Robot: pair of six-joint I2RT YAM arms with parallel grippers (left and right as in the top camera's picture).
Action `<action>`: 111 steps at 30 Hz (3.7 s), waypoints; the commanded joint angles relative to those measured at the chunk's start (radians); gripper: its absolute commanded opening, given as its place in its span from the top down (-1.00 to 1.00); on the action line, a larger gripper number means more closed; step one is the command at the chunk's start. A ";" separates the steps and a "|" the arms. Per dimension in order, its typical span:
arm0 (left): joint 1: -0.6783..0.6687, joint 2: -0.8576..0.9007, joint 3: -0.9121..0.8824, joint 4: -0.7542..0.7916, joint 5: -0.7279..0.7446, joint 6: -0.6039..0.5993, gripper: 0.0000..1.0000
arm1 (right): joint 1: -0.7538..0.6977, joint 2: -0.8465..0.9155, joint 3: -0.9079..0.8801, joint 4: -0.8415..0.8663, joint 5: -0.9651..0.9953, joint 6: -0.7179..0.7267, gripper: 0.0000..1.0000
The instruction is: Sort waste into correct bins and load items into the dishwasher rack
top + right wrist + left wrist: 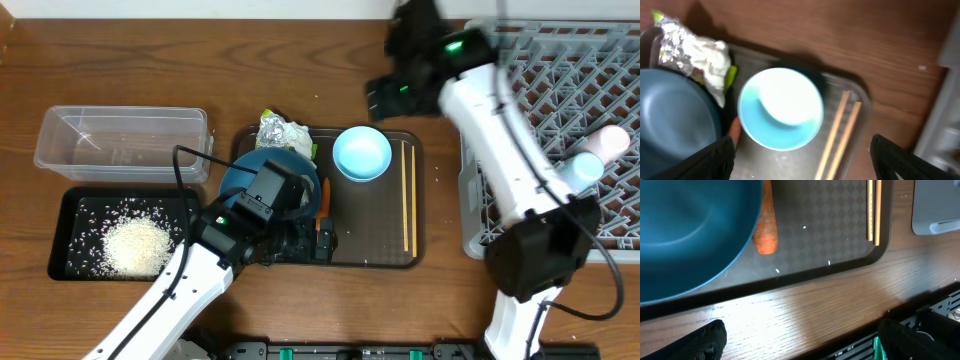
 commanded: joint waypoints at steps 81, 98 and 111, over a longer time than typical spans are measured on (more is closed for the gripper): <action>0.002 0.006 0.000 -0.003 -0.013 -0.002 -0.99 | -0.216 -0.322 -0.266 0.352 -0.009 0.129 0.98; 0.002 0.006 0.000 -0.003 -0.013 -0.002 -0.99 | -1.067 -0.290 -0.314 0.414 -0.792 0.066 0.98; 0.002 0.006 0.000 -0.003 -0.013 -0.002 -0.99 | -1.340 -0.262 -0.429 0.513 -0.988 0.048 0.98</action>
